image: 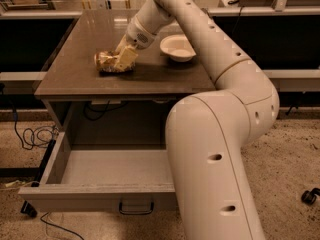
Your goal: Place orange can into top drawer
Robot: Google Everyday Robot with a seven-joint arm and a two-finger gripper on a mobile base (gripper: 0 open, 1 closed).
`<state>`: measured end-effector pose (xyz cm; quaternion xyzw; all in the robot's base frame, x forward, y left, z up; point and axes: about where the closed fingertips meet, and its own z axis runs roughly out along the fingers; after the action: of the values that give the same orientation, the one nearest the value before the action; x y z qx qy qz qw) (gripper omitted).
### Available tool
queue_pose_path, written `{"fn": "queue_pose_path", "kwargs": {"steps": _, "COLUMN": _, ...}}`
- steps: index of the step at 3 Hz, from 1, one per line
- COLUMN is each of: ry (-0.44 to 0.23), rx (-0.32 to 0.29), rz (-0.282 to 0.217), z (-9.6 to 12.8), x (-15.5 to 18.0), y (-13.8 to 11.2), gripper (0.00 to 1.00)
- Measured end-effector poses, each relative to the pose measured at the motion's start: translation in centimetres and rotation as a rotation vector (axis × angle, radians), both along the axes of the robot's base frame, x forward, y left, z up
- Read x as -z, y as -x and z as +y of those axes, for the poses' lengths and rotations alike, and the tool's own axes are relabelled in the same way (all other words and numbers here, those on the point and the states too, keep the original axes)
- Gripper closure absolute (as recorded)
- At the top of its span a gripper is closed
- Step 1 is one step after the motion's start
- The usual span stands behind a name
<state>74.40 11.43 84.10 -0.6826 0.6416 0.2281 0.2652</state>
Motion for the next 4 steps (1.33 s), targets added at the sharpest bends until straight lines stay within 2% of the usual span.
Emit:
{"fn": "queue_pose_path", "kwargs": {"steps": 2, "ry": -0.012, "rx": 0.011, "rz": 0.009, "z": -0.6, "x": -0.3, "y": -0.8, "gripper": 1.00}}
{"fn": "queue_pose_path", "kwargs": {"steps": 4, "ry": -0.052, "rx": 0.107, "rz": -0.006, "z": -6.7, "x": -4.0, "y": -2.1, "gripper": 1.00}}
